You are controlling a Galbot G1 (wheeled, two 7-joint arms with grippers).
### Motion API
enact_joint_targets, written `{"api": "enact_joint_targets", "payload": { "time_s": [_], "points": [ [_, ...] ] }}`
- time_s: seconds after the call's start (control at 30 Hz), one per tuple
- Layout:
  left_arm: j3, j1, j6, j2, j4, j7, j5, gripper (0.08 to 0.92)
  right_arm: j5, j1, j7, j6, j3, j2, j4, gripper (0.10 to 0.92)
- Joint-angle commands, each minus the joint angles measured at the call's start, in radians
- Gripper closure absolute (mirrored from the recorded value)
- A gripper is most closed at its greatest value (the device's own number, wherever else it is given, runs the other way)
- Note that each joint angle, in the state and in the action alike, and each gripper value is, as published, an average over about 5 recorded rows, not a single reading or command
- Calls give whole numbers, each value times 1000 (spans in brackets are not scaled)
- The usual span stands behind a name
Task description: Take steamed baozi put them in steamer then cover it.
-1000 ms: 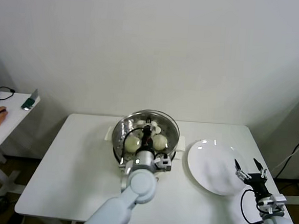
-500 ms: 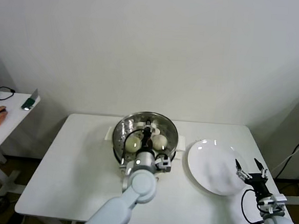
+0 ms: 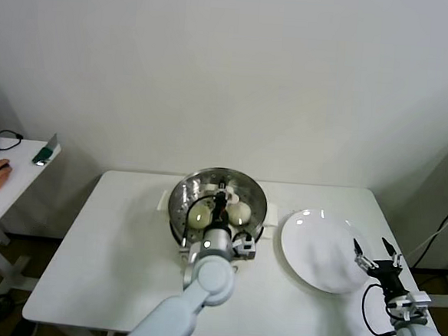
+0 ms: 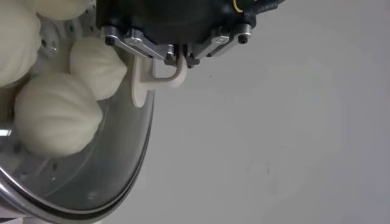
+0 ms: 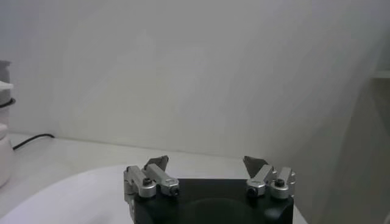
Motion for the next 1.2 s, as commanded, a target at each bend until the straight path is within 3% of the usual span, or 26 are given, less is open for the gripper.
{"api": "enact_joint_targets", "payload": {
  "time_s": [0.03, 0.2, 0.4, 0.73, 0.83, 0.97, 1.2],
  "points": [
    [-5, 16, 40, 5, -28, 41, 4, 848, -11, 0, 2, -20, 4, 0, 11, 203],
    [6, 17, 49, 32, -97, 46, -45, 790, -10, 1, 9, -83, 8, -3, 28, 203],
    [-2, 64, 49, 75, -222, 48, -86, 618, -30, 2, 14, -144, 20, -9, 43, 203],
    [-47, 189, 47, 213, -438, 12, -198, 332, -29, 13, 39, -165, 19, -8, 39, 203],
    [-84, 235, 32, 250, -482, -36, -253, 247, -35, 15, 39, -164, 14, -10, 42, 203],
    [-206, 315, -50, 284, -518, -184, -425, 184, -39, 18, 38, -156, 5, -12, 47, 203],
    [-578, 464, -419, 277, -504, -441, -949, 177, -39, 3, 29, -134, -6, -11, 73, 203]
  ]
}}
